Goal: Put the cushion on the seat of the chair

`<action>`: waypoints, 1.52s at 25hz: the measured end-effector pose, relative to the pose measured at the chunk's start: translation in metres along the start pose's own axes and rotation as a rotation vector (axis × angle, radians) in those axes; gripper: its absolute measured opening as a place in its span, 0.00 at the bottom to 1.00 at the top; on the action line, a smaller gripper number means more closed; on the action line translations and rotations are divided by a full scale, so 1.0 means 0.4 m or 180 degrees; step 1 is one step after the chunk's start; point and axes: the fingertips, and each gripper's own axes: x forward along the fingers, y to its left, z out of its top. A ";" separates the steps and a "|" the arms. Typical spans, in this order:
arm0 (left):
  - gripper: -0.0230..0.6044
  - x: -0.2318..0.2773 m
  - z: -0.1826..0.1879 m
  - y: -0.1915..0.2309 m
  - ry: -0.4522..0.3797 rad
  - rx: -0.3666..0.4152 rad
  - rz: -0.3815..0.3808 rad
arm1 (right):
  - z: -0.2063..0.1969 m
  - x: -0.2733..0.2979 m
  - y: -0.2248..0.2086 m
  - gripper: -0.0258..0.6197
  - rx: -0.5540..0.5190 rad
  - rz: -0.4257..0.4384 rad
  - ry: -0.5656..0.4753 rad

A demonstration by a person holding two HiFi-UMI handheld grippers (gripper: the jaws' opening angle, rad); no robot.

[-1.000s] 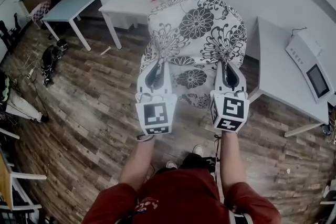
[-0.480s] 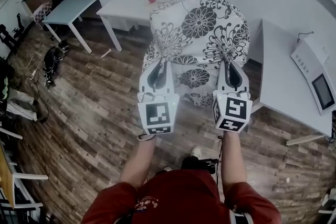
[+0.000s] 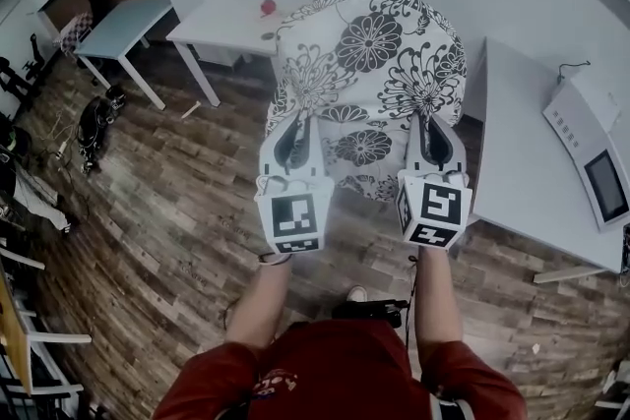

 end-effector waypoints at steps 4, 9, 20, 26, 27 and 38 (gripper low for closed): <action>0.11 0.008 -0.010 -0.005 -0.0048 -0.0015 0.0029 | -0.003 0.010 -0.009 0.11 -0.0018 0.0001 -0.0060; 0.11 0.002 -0.007 -0.007 -0.0034 -0.0017 0.0062 | 0.003 0.005 -0.011 0.11 -0.0016 0.0029 -0.0067; 0.11 0.009 -0.007 -0.002 -0.0018 -0.0089 -0.0006 | 0.005 0.002 -0.007 0.11 -0.0070 -0.0056 0.0023; 0.11 0.018 -0.008 0.005 0.0015 -0.0136 -0.0200 | 0.007 -0.010 -0.001 0.11 -0.0058 -0.0253 0.0112; 0.11 0.018 -0.009 0.004 -0.0007 -0.0139 -0.0202 | 0.007 -0.011 -0.002 0.11 -0.0072 -0.0262 0.0089; 0.11 0.018 -0.011 0.003 -0.0257 -0.0212 -0.0225 | 0.016 -0.018 -0.002 0.11 -0.0223 -0.0355 -0.0092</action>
